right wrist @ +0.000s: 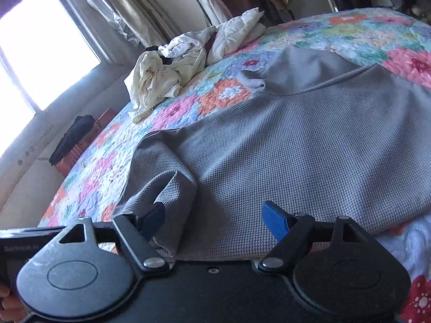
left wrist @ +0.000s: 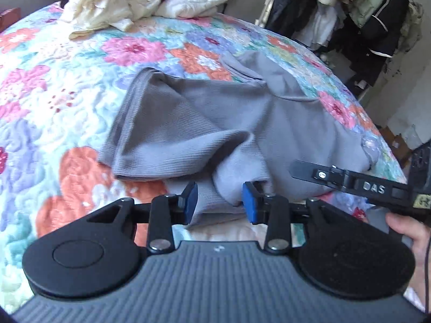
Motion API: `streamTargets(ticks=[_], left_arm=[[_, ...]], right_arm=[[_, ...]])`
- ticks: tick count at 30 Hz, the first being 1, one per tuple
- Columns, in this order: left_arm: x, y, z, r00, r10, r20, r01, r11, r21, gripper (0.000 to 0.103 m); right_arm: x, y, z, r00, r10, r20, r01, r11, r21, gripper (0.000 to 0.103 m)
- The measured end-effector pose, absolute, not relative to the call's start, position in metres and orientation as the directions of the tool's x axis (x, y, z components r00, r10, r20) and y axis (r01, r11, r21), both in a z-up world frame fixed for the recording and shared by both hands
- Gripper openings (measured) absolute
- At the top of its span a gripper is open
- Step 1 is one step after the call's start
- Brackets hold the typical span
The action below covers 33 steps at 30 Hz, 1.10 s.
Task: Fold clothes
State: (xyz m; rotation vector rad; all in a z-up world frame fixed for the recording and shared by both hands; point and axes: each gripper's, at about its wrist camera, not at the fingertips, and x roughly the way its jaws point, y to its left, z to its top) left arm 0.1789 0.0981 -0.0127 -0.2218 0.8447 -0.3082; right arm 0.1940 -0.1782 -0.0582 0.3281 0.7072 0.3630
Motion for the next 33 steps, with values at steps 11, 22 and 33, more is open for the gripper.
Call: streamTargets(ticks=[11,22,33], left_arm=[[0.196,0.105,-0.039,0.616,-0.268,-0.740,0.052,0.952,-0.301,0.033],[0.198,0.093,-0.046,0.679,-0.193,-0.708,0.055,0.976,-0.213,0.032],[0.194,0.064,-0.040,0.707,-0.289,-0.645,0.188,0.956,-0.223,0.034]], right_arm=[[0.165,-0.100,-0.057,0.744,0.281,-0.606,-0.461,0.872,-0.162,0.072],[0.204,-0.109,-0.043,0.777,0.299,-0.555,-0.412,0.907,-0.089,0.006],[0.218,-0.273,-0.030,0.709,0.079,-0.700,0.076,0.980,0.187,0.007]])
